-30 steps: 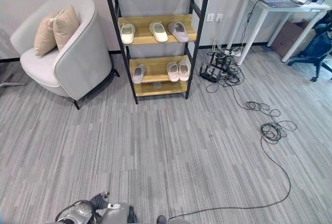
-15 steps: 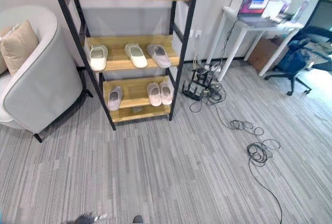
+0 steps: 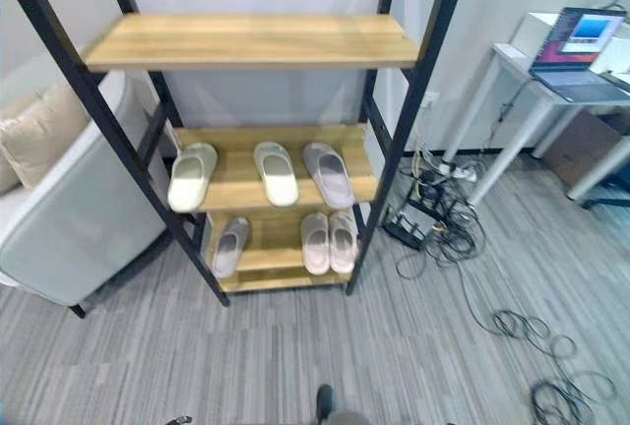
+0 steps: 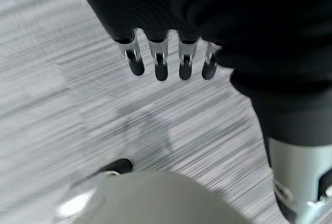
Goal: Arrange the slippers neatly on the shoe rack.
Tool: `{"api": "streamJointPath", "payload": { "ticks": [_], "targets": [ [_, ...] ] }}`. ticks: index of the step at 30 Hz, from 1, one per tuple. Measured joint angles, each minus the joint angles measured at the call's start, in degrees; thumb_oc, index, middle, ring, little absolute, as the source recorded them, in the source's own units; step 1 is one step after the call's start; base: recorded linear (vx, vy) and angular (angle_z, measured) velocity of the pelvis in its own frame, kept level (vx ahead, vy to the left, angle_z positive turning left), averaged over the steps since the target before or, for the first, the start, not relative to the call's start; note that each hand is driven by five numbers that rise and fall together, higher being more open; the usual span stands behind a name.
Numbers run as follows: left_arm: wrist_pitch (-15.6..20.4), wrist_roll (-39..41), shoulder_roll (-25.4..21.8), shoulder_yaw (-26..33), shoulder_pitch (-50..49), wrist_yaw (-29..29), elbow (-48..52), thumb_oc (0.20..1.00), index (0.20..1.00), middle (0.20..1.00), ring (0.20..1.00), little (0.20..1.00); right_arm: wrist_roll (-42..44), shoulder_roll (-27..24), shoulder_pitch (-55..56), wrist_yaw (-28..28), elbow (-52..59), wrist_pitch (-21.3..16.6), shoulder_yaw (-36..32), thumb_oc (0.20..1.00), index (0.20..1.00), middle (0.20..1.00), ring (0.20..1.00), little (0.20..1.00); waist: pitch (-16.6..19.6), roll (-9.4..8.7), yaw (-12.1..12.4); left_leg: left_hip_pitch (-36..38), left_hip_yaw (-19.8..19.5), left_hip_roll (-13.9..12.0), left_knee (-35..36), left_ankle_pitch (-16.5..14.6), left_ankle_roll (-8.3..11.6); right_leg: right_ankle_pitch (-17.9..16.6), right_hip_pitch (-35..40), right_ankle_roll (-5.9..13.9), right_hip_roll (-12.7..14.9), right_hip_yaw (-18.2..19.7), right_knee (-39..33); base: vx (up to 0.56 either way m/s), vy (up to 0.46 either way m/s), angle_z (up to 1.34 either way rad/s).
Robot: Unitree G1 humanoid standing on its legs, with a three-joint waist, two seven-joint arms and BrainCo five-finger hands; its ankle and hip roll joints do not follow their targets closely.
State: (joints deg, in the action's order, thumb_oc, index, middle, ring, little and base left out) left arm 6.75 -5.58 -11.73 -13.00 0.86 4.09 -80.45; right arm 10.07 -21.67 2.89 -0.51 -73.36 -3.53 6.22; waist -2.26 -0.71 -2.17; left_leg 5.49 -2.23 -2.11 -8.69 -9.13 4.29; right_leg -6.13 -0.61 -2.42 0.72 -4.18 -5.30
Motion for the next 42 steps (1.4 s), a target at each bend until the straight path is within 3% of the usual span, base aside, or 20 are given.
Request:
{"api": "streamJointPath", "payload": {
  "ticks": [1, 3, 5, 6, 7, 8, 9, 10, 12, 13, 14, 16, 18, 21, 25, 27, 30, 34, 37, 42],
  "targets": [
    [0.0, 0.1, 0.0, 0.0, 0.1, 0.0, 0.3, 1.000, 1.000, 1.000, 1.000, 1.000, 0.0, -0.1, -1.5, -0.2, 2.0, -0.1, 0.5, 1.000, 1.000, 1.000, 1.000, 1.000, 0.6, 0.42, 0.1, -1.2, -0.3, 0.2, -3.3, 0.8, 0.91, 0.3, 0.4, 0.14, -0.2, 0.1, 0.0, -0.07, -0.135, 0.35],
    [-0.1, 0.9, -0.1, 0.0, 2.9, 0.1, -0.2, 1.000, 1.000, 1.000, 1.000, 1.000, 0.0, 0.1, -3.2, -0.2, 3.9, -0.5, 1.0, 1.000, 1.000, 1.000, 1.000, 1.000, -0.2, -0.63, 0.0, -6.4, -1.7, 0.9, -12.5, 1.0, 1.38, 1.5, 1.0, 0.37, 0.5, -2.0, 0.0, -0.08, -0.109, 0.56],
    [0.1, 2.4, -0.1, 0.0, 5.4, 0.3, 0.4, 1.000, 1.000, 1.000, 1.000, 1.000, 0.0, 0.3, -6.1, -1.0, 4.5, -0.6, 1.8, 1.000, 1.000, 1.000, 1.000, 1.000, -1.6, -2.09, 1.8, -14.1, -1.3, 0.9, -26.1, 4.7, 5.42, 2.4, 1.3, -0.98, 0.9, -3.9, 0.1, 0.04, -0.011, 0.38],
    [0.1, 2.7, -0.8, -0.2, 6.1, 1.1, 1.1, 1.000, 1.000, 1.000, 1.000, 1.000, 0.0, 0.5, -7.2, -1.7, 6.2, -1.0, 4.6, 1.000, 1.000, 1.000, 1.000, 1.000, -2.9, -3.28, 1.8, -16.5, 1.1, -0.4, -30.1, 4.6, 3.40, 3.3, 2.6, -2.22, 1.4, -3.6, 0.1, 0.11, 0.114, 0.20],
    [0.1, 2.7, -1.2, -0.4, 5.9, 1.3, 1.5, 1.000, 1.000, 1.000, 1.000, 1.000, -0.2, 1.1, -8.7, -2.0, 7.7, -1.5, 6.6, 1.000, 1.000, 1.000, 1.000, 1.000, -3.3, -3.94, 1.5, -15.2, 3.0, -3.8, -21.2, 4.0, 2.90, 4.2, 3.3, -2.42, 1.3, -4.2, 0.0, 0.15, 0.156, 0.23],
    [0.1, 2.5, -1.3, -0.4, 5.9, 1.4, 1.4, 1.000, 1.000, 1.000, 1.000, 1.000, -0.2, 2.1, -10.3, -2.2, 10.6, -1.7, 9.6, 1.000, 1.000, 1.000, 1.000, 1.000, -3.5, -3.44, 1.7, -9.2, 3.1, -12.0, 10.9, 8.2, 4.59, 5.7, 4.1, -1.78, -0.2, -3.9, 0.0, 0.17, 0.238, 0.12],
    [-0.1, 2.2, -2.1, -3.1, 6.4, 1.3, 0.3, 1.000, 1.000, 1.000, 1.000, 1.000, -0.3, 2.3, -14.9, -2.1, 9.8, 0.1, 10.4, 1.000, 1.000, 1.000, 1.000, 1.000, -4.2, -2.92, 2.3, -10.0, 0.5, -16.2, 14.7, 11.1, 7.07, 6.5, 5.9, -0.61, -0.6, -3.8, 0.0, 0.21, 0.357, -0.06],
    [-0.1, 1.6, -2.2, -4.8, 6.0, 1.3, 0.0, 1.000, 1.000, 1.000, 1.000, 1.000, -1.3, 1.0, -15.6, -2.3, 11.2, -1.0, 10.2, 1.000, 1.000, 1.000, 1.000, 1.000, -3.8, -2.27, 2.2, -10.9, -1.7, -16.4, 14.7, 12.4, 7.42, 7.0, 6.2, 1.29, -0.8, -3.1, 0.0, 0.22, 0.440, -0.24],
    [0.1, 1.3, -2.2, -3.8, 3.1, 1.3, 3.2, 1.000, 1.000, 1.000, 1.000, 1.000, -3.5, -1.5, -6.7, -2.4, 29.7, -3.3, 8.6, 1.000, 1.000, 1.000, 1.000, 1.000, -1.9, -2.57, 2.4, -9.5, -0.1, -12.3, 14.3, 12.7, 7.13, 8.1, 7.2, 3.17, 1.2, -3.2, 0.1, 0.14, 0.313, -0.27],
    [0.1, -0.5, -2.0, -2.0, 1.2, 1.4, 3.2, 1.000, 1.000, 1.000, 1.000, 1.000, -5.7, -3.2, 0.4, -1.3, 39.7, -4.5, 9.7, 1.000, 1.000, 1.000, 1.000, 1.000, 0.0, -2.21, 1.2, -6.4, 1.8, -7.6, 14.6, 13.5, 5.36, 8.3, 7.5, 4.15, 2.6, -2.4, 0.5, 0.11, 0.292, -0.36],
    [0.1, -0.7, -3.1, -1.6, 0.0, 1.9, 3.1, 1.000, 1.000, 1.000, 1.000, 1.000, -7.2, -1.0, 4.1, -0.1, 39.6, -3.4, 12.0, 1.000, 1.000, 1.000, 1.000, 1.000, 0.7, -3.46, -0.2, -4.3, 2.0, -4.6, 14.3, 14.5, 1.42, 8.4, 8.3, 5.98, 4.4, -1.6, 1.4, 0.09, 0.269, -0.45],
    [0.1, -0.8, -4.8, -0.2, 1.0, 2.6, 3.0, 1.000, 1.000, 1.000, 1.000, 1.000, -9.3, 1.0, 6.3, 0.7, 39.6, -3.1, 12.2, 1.000, 1.000, 1.000, 1.000, 1.000, 0.7, -5.10, -1.1, -4.4, 3.4, -1.9, 14.3, 13.1, -0.54, 8.3, 6.3, 7.09, 7.5, -1.2, 3.1, 0.06, 0.187, -0.38],
    [0.1, -2.1, -4.7, -0.3, 2.2, 2.8, 2.6, 1.000, 1.000, 1.000, 1.000, 1.000, -9.3, 1.3, 5.9, 0.8, 40.0, -3.2, 12.2, 1.000, 1.000, 1.000, 1.000, 1.000, 0.7, -4.73, -1.4, -4.2, 4.0, 0.0, 14.3, 12.4, -2.33, 6.4, 5.9, 10.05, 9.4, -1.4, 2.5, 0.01, 0.125, -0.20],
    [0.2, -3.0, -4.9, -0.3, 2.1, 3.5, 4.7, 1.000, 1.000, 1.000, 1.000, 1.000, -11.1, 1.3, 5.8, 0.5, 44.4, -4.0, 11.7, 1.000, 1.000, 1.000, 1.000, 1.000, 0.9, -4.05, -1.3, -4.2, 4.9, 2.1, 14.3, 12.2, -3.33, 5.7, 6.8, 11.19, 11.0, -1.6, 0.1, -0.03, 0.104, -0.14],
    [0.5, -3.1, 0.1, -0.4, 1.3, 3.8, 5.0, 1.000, 1.000, 1.000, 1.000, 1.000, -13.6, 0.3, 6.5, -0.8, 49.6, -5.1, 9.6, 1.000, 1.000, 1.000, 1.000, 1.000, 0.7, -0.82, -2.0, -5.7, 5.1, 1.9, 14.6, 12.2, -2.92, 6.5, 5.7, 10.81, 11.1, -1.7, 0.0, -0.01, 0.065, -0.01],
    [1.0, -3.2, 0.6, -0.6, 0.8, 4.0, 5.1, 1.000, 1.000, 1.000, 1.000, 1.000, -14.1, -0.5, 6.6, -2.0, 49.9, -6.0, 9.6, 1.000, 1.000, 1.000, 1.000, 1.000, 1.5, -0.21, -2.0, -6.5, 5.0, 1.0, 14.6, 12.5, -2.55, 6.4, 5.1, 10.42, 10.2, -1.8, 0.0, 0.00, 0.059, 0.02],
    [1.4, -5.3, 0.5, -2.3, 0.0, 5.0, 6.0, 1.000, 1.000, 1.000, 1.000, 1.000, -15.2, -2.1, 7.1, -2.6, 56.8, -7.6, 9.6, 1.000, 1.000, 1.000, 1.000, 1.000, 2.1, -0.53, -2.0, -6.5, 4.8, 0.8, 14.6, 13.0, -2.48, 6.4, 5.2, 10.29, 10.0, -2.5, 0.0, 0.03, 0.059, 0.04],
    [1.4, -7.0, -0.8, -2.3, -0.1, 5.0, 5.9, 1.000, 1.000, 1.000, 1.000, 1.000, -17.4, -2.5, -1.9, -4.2, 56.8, -8.3, 10.0, 1.000, 1.000, 1.000, 1.000, 1.000, 2.6, -2.39, -0.8, -6.7, 4.5, 1.3, 14.6, 13.1, -2.66, 6.4, 5.2, 10.30, 10.4, -2.9, 0.0, 0.02, 0.038, 0.08],
    [1.4, -7.5, -1.3, -2.5, -0.4, 5.0, 5.8, 1.000, 1.000, 1.000, 1.000, 1.000, -18.2, -3.6, -7.7, -5.3, 56.3, -8.7, 10.0, 1.000, 1.000, 1.000, 1.000, 1.000, 2.6, -2.53, 1.5, -8.0, 2.9, 1.4, 14.6, 13.3, -2.47, 6.6, 4.9, 10.29, 10.3, -4.5, 0.0, 0.03, 0.005, 0.26],
    [2.0, -6.6, -2.1, -2.6, 0.6, 5.2, 6.0, 1.000, 1.000, 1.000, 1.000, 1.000, -16.8, -2.0, -27.9, -10.7, 42.6, -7.4, 10.7, 1.000, 1.000, 1.000, 1.000, 1.000, -0.7, -2.10, 4.0, -13.0, 2.5, 1.5, 14.3, 15.1, -2.79, 5.4, 0.0, 10.43, 10.0, -4.6, 0.0, -0.04, 0.036, 0.07]
  ]
}}
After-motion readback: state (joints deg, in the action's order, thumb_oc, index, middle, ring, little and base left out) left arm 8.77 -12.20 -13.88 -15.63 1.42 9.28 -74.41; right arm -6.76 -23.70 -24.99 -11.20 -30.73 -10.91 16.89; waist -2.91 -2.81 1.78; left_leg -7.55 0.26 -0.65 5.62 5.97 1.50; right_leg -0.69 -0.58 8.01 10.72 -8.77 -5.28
